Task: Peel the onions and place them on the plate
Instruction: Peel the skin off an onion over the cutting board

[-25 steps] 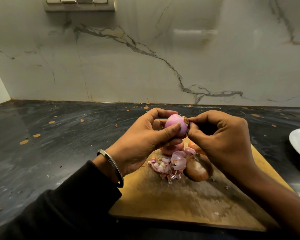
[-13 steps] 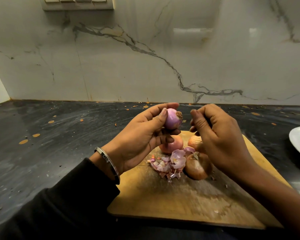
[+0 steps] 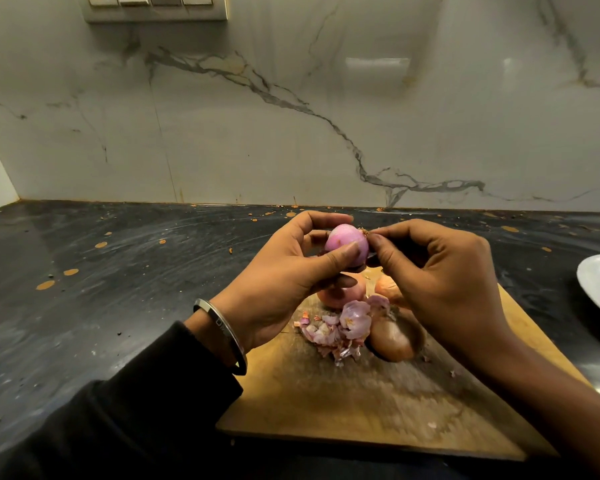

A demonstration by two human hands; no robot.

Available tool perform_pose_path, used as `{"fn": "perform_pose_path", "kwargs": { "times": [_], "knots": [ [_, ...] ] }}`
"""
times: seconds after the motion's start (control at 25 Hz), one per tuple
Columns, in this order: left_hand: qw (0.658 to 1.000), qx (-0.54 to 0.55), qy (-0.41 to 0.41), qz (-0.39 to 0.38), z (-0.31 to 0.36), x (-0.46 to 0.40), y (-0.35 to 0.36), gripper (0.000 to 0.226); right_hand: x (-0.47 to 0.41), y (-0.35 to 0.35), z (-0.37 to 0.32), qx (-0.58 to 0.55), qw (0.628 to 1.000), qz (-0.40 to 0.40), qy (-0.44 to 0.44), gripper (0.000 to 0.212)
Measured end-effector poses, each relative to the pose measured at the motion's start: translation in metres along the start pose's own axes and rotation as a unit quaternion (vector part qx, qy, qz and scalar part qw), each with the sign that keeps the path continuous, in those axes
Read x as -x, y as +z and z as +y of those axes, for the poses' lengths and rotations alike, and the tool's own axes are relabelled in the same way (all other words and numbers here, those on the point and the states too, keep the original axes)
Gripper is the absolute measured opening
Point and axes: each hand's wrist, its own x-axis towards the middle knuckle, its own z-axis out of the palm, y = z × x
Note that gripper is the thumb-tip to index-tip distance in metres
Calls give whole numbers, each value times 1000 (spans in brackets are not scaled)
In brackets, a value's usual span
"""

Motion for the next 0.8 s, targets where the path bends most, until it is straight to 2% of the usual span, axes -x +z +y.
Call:
{"fn": "perform_pose_path", "kwargs": {
  "times": [0.24,0.44,0.56,0.68,0.72,0.8],
  "knots": [
    [998,-40,33,21,-3,-1,-4,47,0,0,2,-28,999,-15,15,14],
    [998,-44,30,18,-3,-1,-3,50,0,2,4,25,1000,-3,-12,12],
    [999,-17,26,6,-1,-1,-3,49,-1,5,9,16,999,-21,43,8],
    [1000,-9,22,1,2,-1,-5,56,-4,5,8,-32,992,-28,115,28],
    [1000,-10,23,1,2,-2,-5,57,-5,3,7,-31,994,-28,102,33],
    [999,-19,34,0,2,-2,-5,54,-6,0,3,-23,997,-33,65,29]
  ]
}}
